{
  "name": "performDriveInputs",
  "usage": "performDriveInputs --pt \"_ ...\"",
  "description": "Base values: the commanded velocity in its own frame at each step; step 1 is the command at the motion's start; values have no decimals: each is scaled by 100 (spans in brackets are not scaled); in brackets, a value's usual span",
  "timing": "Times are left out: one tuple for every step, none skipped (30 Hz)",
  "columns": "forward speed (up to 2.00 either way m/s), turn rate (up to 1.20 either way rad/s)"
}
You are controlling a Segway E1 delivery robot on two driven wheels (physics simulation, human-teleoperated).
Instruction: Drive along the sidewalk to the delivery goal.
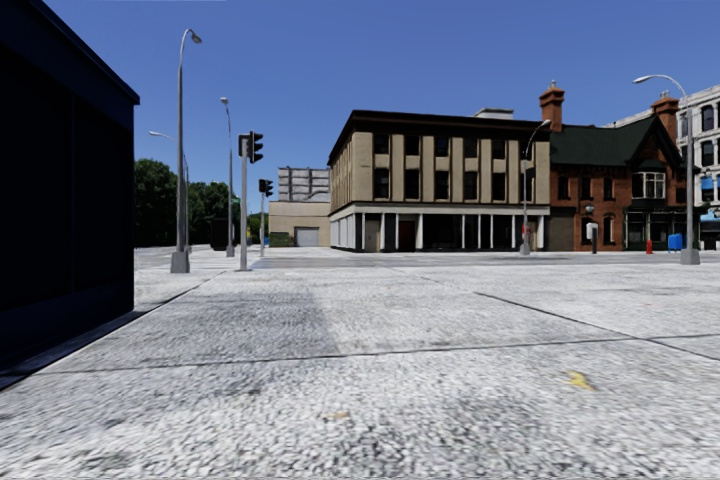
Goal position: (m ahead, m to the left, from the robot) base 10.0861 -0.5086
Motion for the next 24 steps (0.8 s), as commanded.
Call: performDriveInputs --pt "200 0" --pt "200 0" --pt "200 0" --pt "200 0" --pt "200 0" --pt "200 0" --pt "200 0" --pt "200 0" --pt "200 0" --pt "200 0" --pt "200 0" --pt "200 0" --pt "200 0" --pt "200 0" --pt "200 0" --pt "200 0" --pt "200 0" --pt "200 0" --pt "200 0" --pt "200 0" --pt "200 0" --pt "200 0" --pt "200 0" --pt "200 0"
